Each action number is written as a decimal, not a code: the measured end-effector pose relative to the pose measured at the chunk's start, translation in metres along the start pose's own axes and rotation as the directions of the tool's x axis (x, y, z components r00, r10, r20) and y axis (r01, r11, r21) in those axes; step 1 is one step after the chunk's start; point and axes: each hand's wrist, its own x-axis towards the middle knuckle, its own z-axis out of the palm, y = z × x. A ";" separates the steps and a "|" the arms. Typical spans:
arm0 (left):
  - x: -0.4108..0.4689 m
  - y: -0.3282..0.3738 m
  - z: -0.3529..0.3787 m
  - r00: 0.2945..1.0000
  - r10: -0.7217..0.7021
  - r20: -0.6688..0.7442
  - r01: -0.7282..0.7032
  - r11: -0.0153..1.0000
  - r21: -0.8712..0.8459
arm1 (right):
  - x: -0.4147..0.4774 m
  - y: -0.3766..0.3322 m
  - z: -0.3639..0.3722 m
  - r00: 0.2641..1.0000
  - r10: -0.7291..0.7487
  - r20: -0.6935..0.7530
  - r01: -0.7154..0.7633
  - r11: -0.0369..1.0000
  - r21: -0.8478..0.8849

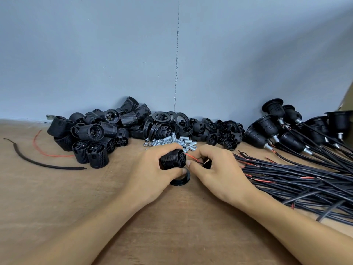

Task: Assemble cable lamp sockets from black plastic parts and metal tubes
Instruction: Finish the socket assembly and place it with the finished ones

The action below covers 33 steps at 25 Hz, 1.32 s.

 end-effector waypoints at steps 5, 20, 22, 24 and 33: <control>0.001 0.002 0.001 0.999 0.035 -0.016 -0.034 0.999 0.039 | 0.003 0.002 -0.002 0.997 0.076 -0.011 -0.074 0.991 0.109; -0.002 0.007 0.000 0.998 0.027 -0.058 -0.022 0.996 0.081 | 0.003 0.001 0.001 0.994 0.110 0.028 -0.111 0.993 0.036; -0.002 0.007 0.000 0.998 0.036 -0.048 -0.032 0.995 0.090 | 0.002 0.000 0.001 0.994 0.105 0.027 -0.106 0.994 0.028; -0.002 0.008 0.001 0.998 0.043 -0.045 -0.038 0.994 0.103 | 0.002 0.000 0.001 0.995 0.098 0.023 -0.099 0.995 0.021; -0.003 0.007 0.000 0.998 0.047 -0.043 -0.041 0.993 0.112 | 0.004 0.004 0.000 0.995 0.102 0.022 -0.104 0.992 0.076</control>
